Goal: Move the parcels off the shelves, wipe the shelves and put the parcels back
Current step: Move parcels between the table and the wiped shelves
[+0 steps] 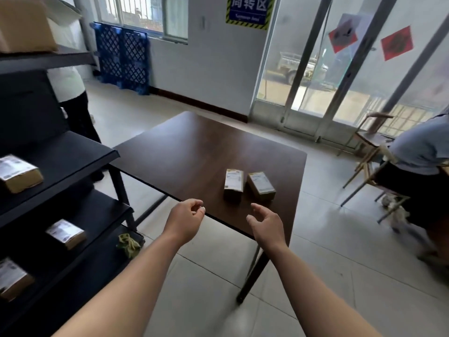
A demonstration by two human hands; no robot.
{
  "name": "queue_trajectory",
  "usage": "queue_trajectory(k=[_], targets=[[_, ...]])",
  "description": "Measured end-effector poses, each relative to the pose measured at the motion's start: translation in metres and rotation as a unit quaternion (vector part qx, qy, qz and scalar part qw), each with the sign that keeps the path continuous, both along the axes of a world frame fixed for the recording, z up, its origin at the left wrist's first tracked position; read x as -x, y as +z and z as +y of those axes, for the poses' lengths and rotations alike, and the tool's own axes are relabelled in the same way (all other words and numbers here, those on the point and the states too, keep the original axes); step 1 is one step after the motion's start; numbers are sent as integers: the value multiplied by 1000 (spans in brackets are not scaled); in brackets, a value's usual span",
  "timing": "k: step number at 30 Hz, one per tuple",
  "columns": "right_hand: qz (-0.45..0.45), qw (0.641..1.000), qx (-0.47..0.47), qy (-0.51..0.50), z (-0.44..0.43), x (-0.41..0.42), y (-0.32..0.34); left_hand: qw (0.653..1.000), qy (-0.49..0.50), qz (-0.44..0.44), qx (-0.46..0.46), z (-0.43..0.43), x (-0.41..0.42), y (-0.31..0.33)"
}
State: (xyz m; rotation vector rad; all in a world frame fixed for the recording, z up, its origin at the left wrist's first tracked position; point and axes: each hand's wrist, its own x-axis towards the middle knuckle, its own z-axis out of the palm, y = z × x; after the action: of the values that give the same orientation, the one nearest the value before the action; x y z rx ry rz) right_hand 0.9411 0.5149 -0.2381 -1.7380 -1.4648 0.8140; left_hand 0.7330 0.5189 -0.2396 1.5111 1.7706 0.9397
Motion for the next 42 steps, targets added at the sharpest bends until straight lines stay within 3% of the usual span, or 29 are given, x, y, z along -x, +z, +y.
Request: queue_trajectory(k=[15, 26, 36, 42], targets=[[-8, 993, 52, -104, 151, -66, -37, 992, -54, 79, 80, 191, -71, -40], [-30, 977, 139, -160, 277, -82, -72, 956, -109, 193, 193, 337, -106, -85], [-109, 968, 198, -113, 323, -105, -125, 918, -126, 276, 254, 363, -156, -139], [-183, 959, 215, -25, 345, -119, -153, 920, -80, 270, 273, 362, -165, -163]])
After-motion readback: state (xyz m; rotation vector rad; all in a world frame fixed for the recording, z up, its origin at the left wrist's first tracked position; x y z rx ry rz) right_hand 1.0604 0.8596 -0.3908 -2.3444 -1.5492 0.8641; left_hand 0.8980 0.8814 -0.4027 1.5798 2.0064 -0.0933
